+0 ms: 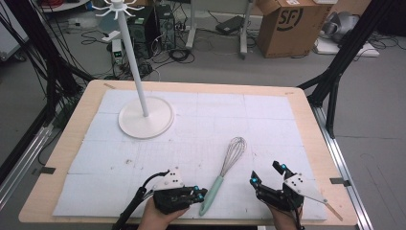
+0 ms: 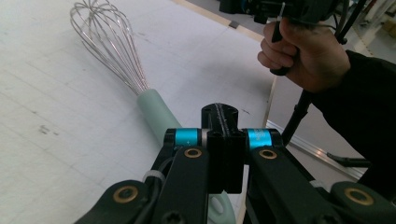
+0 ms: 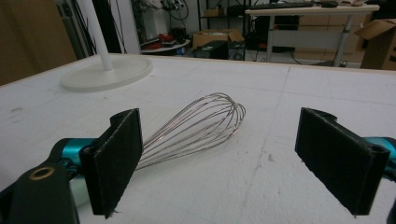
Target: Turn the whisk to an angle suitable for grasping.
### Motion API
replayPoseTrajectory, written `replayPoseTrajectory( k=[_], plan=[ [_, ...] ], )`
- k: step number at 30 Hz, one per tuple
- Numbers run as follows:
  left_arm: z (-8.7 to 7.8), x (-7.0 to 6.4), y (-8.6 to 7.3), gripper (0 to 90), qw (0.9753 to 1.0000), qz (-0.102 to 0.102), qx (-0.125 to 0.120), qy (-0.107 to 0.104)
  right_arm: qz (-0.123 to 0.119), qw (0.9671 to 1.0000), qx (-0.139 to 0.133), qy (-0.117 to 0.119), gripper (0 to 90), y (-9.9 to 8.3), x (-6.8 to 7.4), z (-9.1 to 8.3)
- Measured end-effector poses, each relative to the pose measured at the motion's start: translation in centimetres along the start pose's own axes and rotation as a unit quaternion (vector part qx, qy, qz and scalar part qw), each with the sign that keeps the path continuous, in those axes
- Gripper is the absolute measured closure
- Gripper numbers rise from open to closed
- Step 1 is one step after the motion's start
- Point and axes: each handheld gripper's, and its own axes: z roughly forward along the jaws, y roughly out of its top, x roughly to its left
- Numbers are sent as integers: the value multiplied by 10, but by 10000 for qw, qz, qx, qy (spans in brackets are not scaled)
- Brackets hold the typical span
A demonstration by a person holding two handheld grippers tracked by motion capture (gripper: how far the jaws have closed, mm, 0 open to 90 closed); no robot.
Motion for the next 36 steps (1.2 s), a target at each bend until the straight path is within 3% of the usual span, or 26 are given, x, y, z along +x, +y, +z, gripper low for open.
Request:
replayPoseTrajectory(
  k=[14,19,23,27,36],
  plan=[
    [36,-9,0,900,9985,97,446,-290,178,9996,-157,-179,139,1,-12,-5],
    [43,-11,-2,900,9980,91,505,-370,95,9997,-96,-202,139,2,-13,-6],
    [46,-11,-4,900,9976,128,594,-337,151,9998,38,-155,139,0,-18,-8],
    [49,-11,-4,900,9970,121,675,-350,316,9994,-6,-132,139,0,-24,-10],
    [56,-9,-7,900,9936,94,1111,-175,237,9996,0,-167,139,0,-23,-9]
  ],
)
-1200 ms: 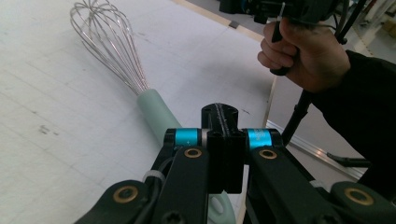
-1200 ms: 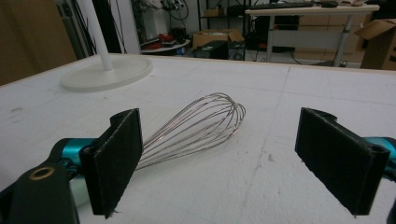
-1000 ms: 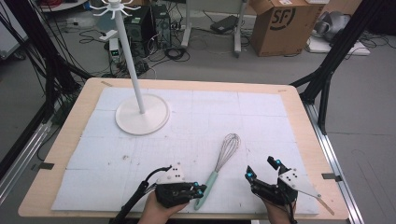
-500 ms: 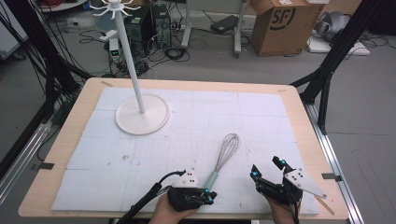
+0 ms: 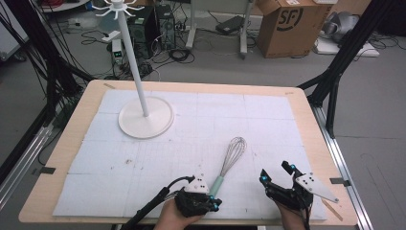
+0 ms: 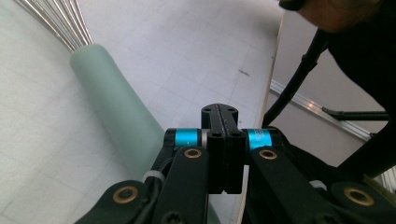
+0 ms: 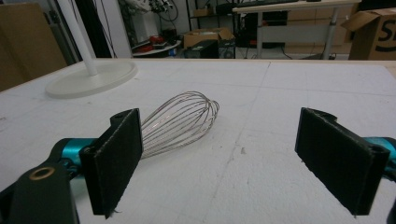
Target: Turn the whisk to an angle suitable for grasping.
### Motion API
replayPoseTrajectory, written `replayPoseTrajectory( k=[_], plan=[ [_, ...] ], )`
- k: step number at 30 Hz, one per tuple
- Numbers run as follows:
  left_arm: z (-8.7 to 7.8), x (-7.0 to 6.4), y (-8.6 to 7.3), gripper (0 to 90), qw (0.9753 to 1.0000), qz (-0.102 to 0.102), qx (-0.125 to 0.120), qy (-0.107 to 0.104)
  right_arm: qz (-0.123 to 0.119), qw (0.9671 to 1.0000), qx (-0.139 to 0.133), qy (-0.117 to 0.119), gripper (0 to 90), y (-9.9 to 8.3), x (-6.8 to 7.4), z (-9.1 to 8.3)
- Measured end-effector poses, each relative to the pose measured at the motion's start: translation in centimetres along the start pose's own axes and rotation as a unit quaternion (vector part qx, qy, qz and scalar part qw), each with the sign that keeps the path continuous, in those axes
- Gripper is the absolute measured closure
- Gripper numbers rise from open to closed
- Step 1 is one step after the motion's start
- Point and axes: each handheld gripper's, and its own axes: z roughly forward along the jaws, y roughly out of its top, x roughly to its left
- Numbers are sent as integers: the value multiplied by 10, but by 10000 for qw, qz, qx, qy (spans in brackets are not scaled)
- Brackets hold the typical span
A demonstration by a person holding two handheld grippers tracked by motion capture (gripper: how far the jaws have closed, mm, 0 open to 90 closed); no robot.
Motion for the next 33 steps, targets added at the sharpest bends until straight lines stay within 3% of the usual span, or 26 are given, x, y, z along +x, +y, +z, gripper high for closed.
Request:
replayPoseTrajectory(
  k=[11,33],
  plan=[
    [-10,2,-2,900,9997,41,93,201,-18,10000,-18,-21,139,0,0,0],
    [-36,28,-10,899,9977,-172,38,659,-48,10000,-20,-66,139,0,1,0]
  ],
)
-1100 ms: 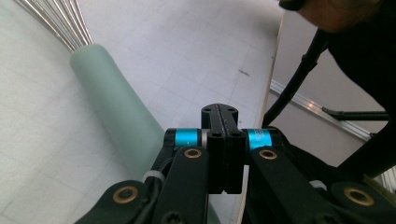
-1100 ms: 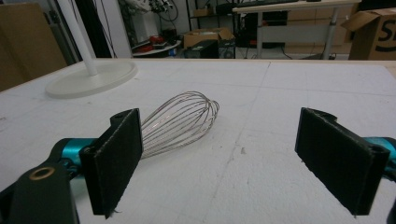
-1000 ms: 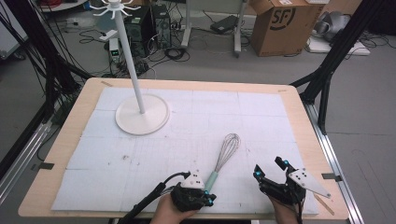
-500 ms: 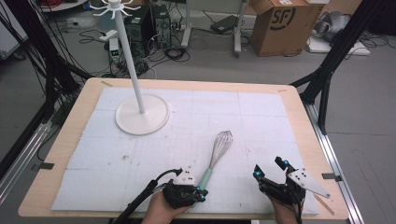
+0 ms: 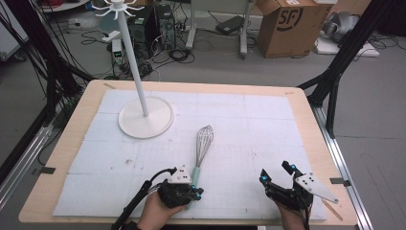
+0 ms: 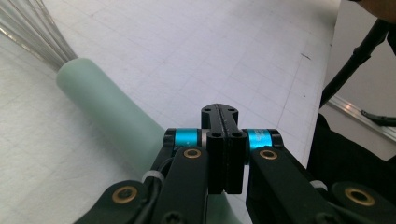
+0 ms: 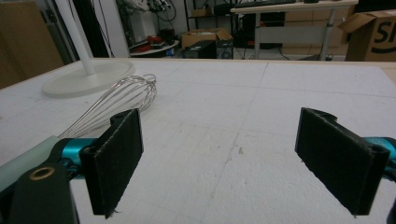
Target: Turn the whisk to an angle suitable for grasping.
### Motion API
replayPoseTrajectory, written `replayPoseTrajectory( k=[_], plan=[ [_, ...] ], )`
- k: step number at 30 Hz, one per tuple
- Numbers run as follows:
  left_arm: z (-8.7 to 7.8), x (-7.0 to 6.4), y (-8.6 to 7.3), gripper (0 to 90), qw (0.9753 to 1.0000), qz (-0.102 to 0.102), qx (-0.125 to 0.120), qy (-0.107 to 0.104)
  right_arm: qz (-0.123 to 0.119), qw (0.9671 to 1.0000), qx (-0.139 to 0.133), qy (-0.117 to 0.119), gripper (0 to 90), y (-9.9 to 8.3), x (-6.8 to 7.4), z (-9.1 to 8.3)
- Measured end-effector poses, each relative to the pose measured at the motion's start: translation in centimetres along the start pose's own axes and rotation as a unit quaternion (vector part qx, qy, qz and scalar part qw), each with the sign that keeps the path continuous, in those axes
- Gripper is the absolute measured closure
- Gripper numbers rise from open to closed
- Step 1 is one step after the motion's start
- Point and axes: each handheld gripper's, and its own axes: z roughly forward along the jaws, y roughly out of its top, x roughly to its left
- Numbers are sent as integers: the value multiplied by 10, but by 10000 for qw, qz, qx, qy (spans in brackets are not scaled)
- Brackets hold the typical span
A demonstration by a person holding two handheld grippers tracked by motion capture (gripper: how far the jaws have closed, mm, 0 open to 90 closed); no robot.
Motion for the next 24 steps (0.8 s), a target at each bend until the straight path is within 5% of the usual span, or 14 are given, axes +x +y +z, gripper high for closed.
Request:
replayPoseTrajectory(
  k=[13,24],
  plan=[
    [-11,13,-10,899,9993,-286,-234,62,-8,10000,51,15,139,0,1,0],
    [-46,28,-17,899,9963,-491,-678,186,-38,10000,54,12,140,-1,2,1]
  ],
)
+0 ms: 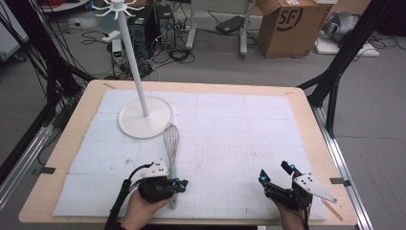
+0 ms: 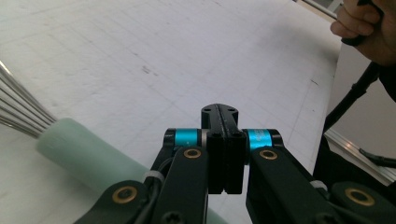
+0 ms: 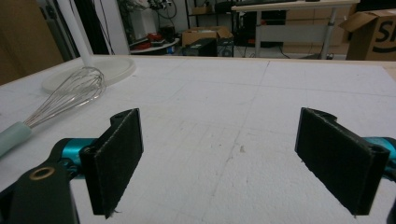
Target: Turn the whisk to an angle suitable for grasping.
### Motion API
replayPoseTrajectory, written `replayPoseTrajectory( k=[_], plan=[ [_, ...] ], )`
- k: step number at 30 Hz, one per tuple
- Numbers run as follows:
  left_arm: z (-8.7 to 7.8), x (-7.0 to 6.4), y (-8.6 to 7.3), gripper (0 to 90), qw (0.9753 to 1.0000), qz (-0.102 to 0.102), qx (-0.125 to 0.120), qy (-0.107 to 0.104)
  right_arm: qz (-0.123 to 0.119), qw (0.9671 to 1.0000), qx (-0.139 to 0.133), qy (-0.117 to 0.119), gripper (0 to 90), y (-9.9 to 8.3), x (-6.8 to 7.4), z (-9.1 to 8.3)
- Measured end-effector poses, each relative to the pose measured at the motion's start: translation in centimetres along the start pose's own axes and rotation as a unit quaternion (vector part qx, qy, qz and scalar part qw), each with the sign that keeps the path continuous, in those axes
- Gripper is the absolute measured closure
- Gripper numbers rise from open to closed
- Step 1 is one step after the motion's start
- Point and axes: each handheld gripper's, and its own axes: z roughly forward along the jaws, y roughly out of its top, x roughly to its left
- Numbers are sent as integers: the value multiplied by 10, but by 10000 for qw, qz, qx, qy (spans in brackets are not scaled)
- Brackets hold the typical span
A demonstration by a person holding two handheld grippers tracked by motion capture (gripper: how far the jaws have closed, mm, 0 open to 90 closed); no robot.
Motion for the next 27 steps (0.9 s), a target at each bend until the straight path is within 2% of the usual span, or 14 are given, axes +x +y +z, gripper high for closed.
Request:
replayPoseTrajectory(
  k=[11,13,15,22,26,27],
  plan=[
    [-35,18,-10,899,9994,-144,-261,202,-11,10000,17,-7,140,-1,1,1],
    [-48,22,-16,899,9991,-170,-245,306,-36,10000,25,-5,140,-1,0,1],
    [-53,25,-20,898,9990,-172,-191,358,-55,10000,26,-6,139,-1,1,2],
    [-56,29,-24,898,9991,-179,-110,369,-57,10000,61,1,140,-1,1,3],
    [-51,32,-15,898,9988,-219,-259,358,-39,10000,82,-2,140,-1,2,3],
    [-46,33,-8,898,9988,-195,-265,355,-35,10000,87,-5,140,-1,2,3]
  ],
)
